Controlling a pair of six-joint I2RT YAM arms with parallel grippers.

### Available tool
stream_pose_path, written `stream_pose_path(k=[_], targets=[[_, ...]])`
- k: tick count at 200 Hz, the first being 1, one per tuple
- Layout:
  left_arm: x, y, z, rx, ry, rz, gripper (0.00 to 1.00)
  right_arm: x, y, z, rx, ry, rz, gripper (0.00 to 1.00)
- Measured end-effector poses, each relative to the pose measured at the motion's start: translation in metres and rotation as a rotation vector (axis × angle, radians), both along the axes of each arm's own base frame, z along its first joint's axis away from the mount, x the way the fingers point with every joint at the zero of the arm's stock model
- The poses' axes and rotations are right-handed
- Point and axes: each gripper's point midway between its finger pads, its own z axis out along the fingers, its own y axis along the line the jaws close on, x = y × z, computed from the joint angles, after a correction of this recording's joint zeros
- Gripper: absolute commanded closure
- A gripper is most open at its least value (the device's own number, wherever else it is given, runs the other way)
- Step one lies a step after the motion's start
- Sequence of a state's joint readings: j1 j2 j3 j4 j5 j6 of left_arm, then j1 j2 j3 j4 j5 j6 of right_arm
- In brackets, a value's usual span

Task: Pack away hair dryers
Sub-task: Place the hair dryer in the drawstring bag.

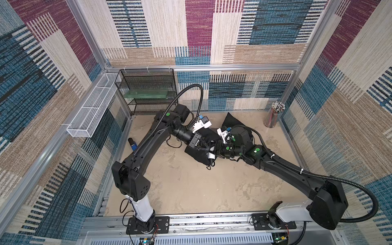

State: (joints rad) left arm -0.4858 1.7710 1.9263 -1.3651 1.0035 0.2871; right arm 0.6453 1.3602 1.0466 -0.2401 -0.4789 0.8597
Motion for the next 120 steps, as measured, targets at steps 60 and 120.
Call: stream_pose_path(k=[60, 120], targets=[[0.006, -0.005, 0.007, -0.028, 0.006, -0.003, 1.00, 0.001, -0.002, -0.002, 0.016, 0.035, 0.033, 0.43], [0.009, -0.001, 0.012, -0.027, -0.006, 0.012, 1.00, -0.005, -0.004, 0.001, 0.034, 0.047, 0.057, 0.41]])
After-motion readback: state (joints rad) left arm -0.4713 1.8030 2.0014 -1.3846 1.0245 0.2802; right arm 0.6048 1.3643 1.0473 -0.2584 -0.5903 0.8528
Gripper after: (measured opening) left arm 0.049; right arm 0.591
